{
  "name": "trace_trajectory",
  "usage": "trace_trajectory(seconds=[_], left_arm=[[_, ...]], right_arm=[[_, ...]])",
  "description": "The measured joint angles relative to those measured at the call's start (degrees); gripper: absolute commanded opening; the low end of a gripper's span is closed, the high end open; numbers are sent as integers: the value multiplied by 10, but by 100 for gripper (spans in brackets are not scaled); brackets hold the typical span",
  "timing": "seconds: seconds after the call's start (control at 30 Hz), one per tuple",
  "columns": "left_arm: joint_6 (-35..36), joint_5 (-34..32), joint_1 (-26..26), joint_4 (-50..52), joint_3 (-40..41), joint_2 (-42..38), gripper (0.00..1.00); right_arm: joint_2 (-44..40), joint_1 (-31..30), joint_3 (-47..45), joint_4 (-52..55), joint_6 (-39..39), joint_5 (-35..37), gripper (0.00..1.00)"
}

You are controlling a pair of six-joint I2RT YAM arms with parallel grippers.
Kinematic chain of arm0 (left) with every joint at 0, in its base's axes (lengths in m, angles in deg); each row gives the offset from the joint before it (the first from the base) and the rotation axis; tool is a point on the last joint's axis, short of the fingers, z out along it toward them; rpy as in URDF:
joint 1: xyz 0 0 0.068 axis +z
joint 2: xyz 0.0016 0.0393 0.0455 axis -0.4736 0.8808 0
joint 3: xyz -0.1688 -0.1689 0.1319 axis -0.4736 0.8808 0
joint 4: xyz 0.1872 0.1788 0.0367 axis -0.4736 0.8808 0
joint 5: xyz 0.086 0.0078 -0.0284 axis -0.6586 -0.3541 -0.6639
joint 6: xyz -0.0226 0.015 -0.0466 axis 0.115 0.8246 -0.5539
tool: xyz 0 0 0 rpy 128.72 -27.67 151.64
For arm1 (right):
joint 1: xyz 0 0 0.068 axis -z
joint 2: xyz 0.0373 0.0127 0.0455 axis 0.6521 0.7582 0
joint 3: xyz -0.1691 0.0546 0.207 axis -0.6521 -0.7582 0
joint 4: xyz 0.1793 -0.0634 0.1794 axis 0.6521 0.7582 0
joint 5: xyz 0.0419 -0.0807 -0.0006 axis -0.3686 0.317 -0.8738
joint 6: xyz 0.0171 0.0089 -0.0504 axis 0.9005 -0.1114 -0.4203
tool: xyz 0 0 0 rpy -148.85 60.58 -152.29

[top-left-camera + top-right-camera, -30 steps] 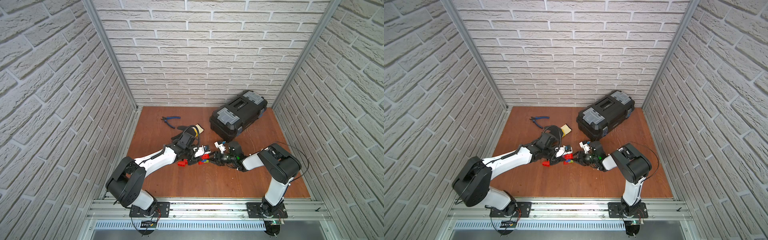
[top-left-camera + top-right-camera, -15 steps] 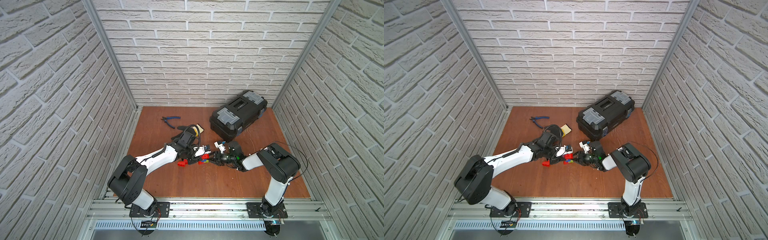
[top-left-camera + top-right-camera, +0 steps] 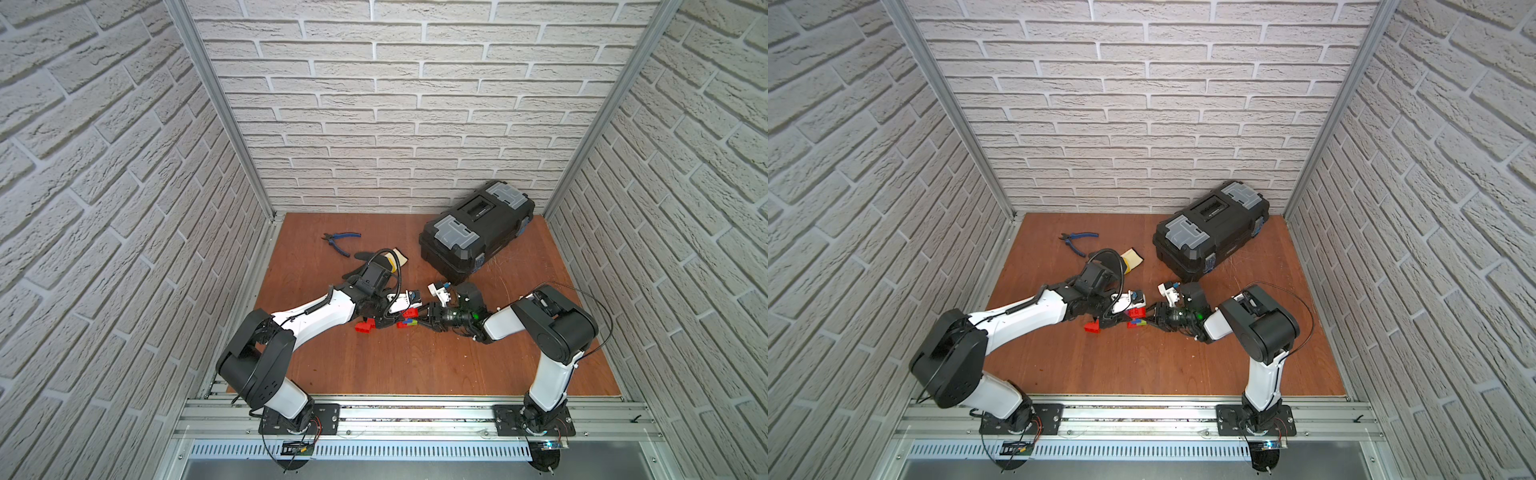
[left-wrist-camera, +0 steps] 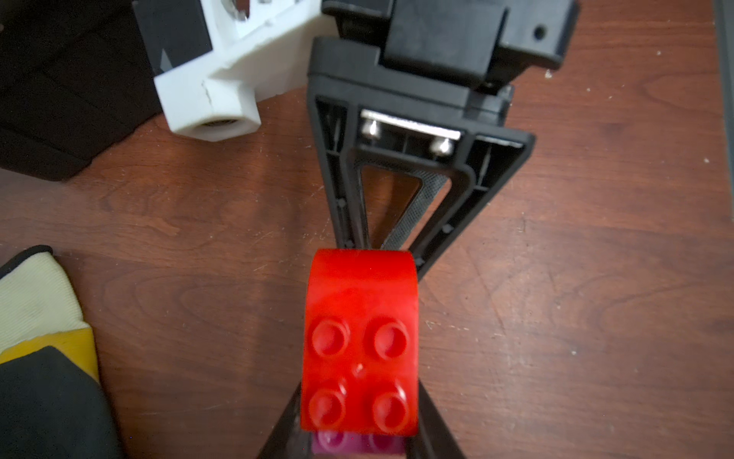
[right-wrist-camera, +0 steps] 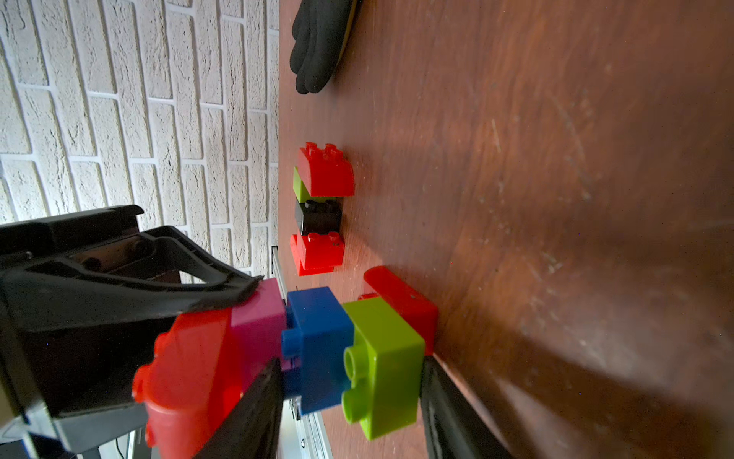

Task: Assemble the letter s with lego
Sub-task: Assemble the lego brick with the lego brick.

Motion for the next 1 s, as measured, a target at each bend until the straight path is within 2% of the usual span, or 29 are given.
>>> trace_trajectory(seconds=[0.47,0.8,1.0], left_arm=[[1,-12,4,-1,14,-1,46],[2,-10,11,-2,16,-1,44],[2,-4,12,-2,16,-2,47]], right_arm=[[2,-2,0,-4,0,-4,56],[5,-2,0,-8,0,-8,56],[5,-2,0,-7,0,-12,56]])
